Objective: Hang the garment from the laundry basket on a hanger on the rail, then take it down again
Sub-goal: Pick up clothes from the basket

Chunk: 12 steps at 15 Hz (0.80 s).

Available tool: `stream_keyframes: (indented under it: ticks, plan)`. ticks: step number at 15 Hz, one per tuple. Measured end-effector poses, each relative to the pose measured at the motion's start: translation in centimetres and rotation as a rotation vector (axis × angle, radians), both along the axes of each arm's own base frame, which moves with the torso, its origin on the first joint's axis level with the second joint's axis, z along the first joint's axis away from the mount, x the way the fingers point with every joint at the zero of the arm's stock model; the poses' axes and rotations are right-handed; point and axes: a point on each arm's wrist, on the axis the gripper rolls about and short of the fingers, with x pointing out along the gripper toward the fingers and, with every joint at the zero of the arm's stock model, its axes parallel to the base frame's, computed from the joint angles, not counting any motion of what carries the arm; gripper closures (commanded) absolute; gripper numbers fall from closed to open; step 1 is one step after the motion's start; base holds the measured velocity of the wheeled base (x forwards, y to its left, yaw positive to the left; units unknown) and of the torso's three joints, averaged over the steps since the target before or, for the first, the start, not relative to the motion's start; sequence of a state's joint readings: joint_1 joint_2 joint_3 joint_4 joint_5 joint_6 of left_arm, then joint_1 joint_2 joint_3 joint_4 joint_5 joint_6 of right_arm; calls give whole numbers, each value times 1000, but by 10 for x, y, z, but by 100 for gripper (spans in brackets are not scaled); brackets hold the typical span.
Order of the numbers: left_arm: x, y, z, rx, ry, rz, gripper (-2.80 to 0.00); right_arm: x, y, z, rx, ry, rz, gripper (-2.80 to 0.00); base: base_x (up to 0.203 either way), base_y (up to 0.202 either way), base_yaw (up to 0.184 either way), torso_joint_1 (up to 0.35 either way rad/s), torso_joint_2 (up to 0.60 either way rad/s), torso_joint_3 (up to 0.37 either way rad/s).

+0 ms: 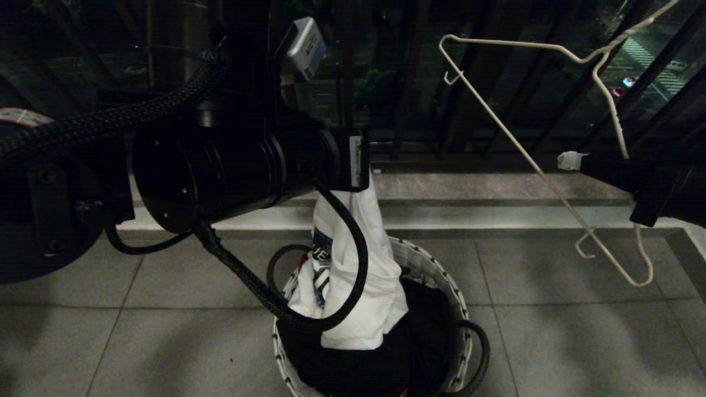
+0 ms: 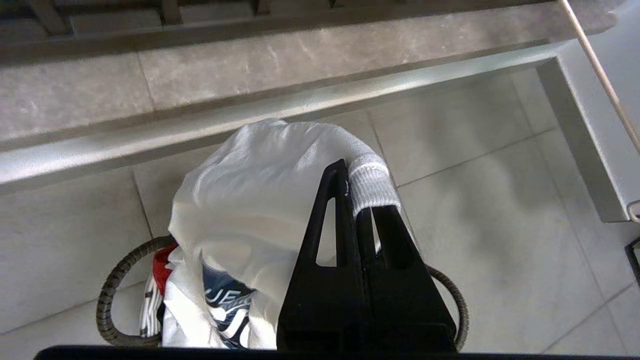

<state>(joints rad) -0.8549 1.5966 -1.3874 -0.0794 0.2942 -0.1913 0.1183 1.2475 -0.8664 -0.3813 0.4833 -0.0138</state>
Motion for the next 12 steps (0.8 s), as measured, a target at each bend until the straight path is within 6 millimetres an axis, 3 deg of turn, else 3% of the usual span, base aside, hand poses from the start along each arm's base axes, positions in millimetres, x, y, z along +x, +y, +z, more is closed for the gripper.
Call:
stream_keyframes:
  ticks: [12]
  plan:
    - [13,7,-2,32,-16,45,0,0,0,-1,-1,3,1,0,0,0,0,2,2,202]
